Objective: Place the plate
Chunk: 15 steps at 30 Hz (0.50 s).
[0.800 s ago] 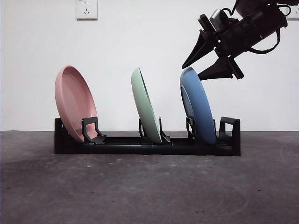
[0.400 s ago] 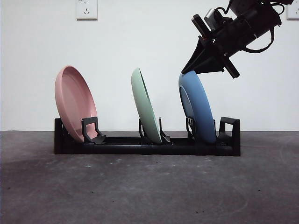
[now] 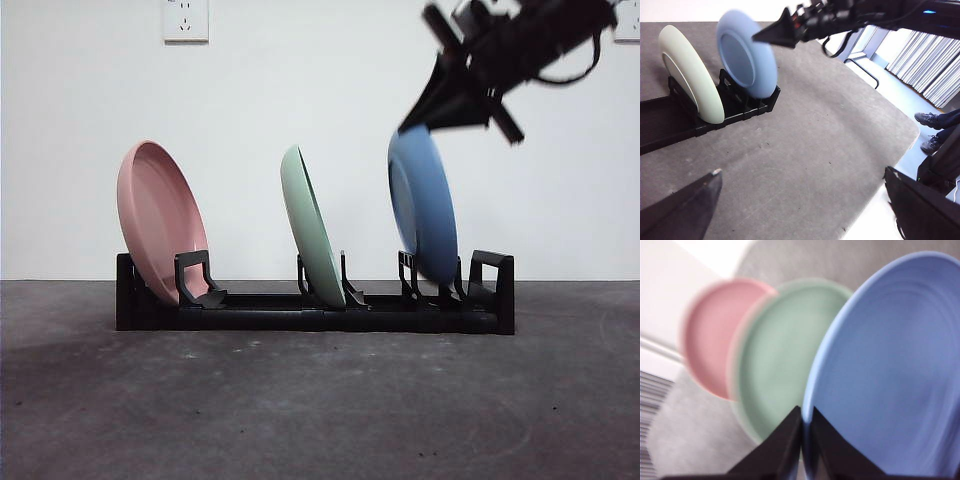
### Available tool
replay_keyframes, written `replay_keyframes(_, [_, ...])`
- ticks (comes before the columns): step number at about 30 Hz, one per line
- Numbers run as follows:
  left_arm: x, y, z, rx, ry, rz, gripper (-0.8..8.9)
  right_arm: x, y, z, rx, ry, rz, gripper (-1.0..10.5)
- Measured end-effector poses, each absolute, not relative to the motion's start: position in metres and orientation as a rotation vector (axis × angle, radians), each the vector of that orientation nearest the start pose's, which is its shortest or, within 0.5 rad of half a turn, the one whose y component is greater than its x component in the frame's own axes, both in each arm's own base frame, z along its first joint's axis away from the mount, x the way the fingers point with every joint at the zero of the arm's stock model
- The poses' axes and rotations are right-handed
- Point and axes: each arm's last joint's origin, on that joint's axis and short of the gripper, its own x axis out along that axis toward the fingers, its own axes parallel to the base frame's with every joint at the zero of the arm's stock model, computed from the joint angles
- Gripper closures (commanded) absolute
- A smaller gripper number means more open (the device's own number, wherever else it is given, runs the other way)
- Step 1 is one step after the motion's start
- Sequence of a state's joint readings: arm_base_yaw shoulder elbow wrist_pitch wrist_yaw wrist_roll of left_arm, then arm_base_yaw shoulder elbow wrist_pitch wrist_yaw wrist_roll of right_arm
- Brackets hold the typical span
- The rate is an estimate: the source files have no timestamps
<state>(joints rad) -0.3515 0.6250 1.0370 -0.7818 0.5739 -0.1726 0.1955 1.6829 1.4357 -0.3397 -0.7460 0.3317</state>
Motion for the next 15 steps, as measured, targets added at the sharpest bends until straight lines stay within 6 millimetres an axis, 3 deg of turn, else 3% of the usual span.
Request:
replay_keyframes(3, [0.081, -0.046, 0.378, -0.201, 0.460, -0.880, 2.94, 0.346, 0.089, 0.343, 0.455, 0.664, 0.856, 9.4])
replay_keyframes(8, [0.080, -0.046, 0.375, -0.205, 0.496, -0.874, 3.22, 0.296, 0.080, 0.391, 0.415, 0.576, 0.895, 9.4])
replay_keyframes(15, [0.078, -0.045, 0.370, -0.204, 0.548, -0.867, 3.22, 0.221, 0.073, 0.416, 0.272, 0.620, 0.948, 9.4])
